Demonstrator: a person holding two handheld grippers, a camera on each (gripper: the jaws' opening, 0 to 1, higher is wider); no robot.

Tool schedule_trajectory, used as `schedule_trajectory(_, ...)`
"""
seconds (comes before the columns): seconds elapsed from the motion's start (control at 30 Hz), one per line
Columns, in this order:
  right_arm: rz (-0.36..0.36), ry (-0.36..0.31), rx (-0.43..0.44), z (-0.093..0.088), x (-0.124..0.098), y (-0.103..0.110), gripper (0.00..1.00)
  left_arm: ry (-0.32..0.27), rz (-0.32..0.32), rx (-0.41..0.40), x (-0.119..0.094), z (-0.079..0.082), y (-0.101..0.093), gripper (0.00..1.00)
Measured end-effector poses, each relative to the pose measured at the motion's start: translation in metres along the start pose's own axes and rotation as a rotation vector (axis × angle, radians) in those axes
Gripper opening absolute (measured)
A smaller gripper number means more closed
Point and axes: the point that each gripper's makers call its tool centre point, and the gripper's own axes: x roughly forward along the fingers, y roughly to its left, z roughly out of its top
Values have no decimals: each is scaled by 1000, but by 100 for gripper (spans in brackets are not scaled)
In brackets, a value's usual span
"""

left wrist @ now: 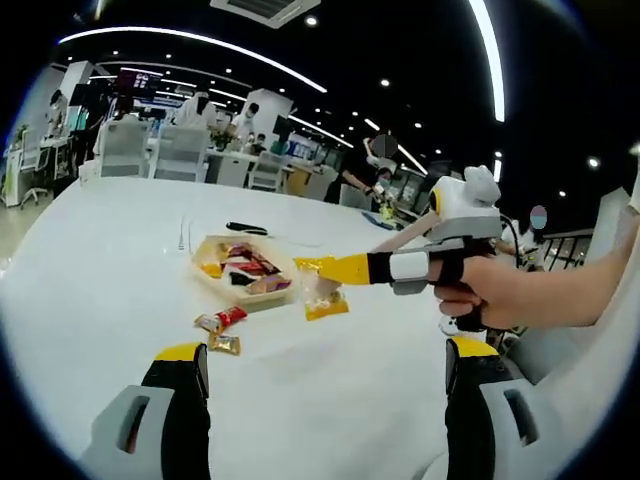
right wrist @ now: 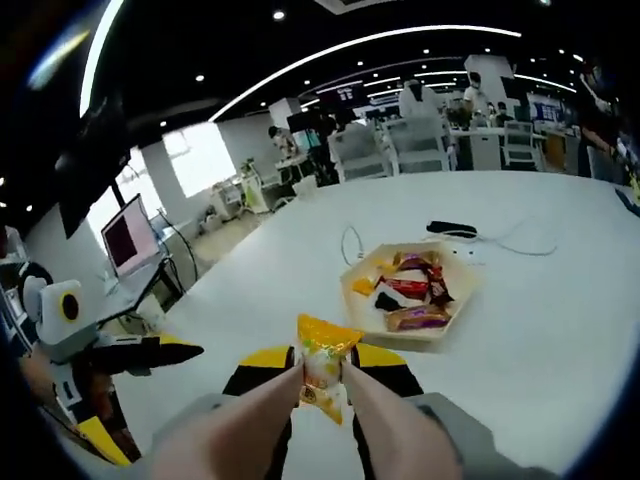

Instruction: Place the target food into the container with the food tongs after gripping and lifting it, then release it inside without dropping or visibly crushing the food.

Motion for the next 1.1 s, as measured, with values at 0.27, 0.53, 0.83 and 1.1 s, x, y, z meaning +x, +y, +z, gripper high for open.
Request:
schedule_trajectory(0.27, -26, -19, -20, 10, -4, -8, 21, 13, -6, 10, 2, 3, 1, 99)
schedule_trajectory(0.53, -45, -35, -77, 25, -6, -15, 21, 9, -11, 16, 5, 5, -1, 99)
schedule_trajectory(0.83, -38, -46, -129, 32, -3, -8, 21, -8, 13, 12, 0, 7, 4, 99)
schedule_trajectory(1.1, -41, -57, -142, 41, 0, -10, 21, -23, 35, 3, -4, 8, 8, 99)
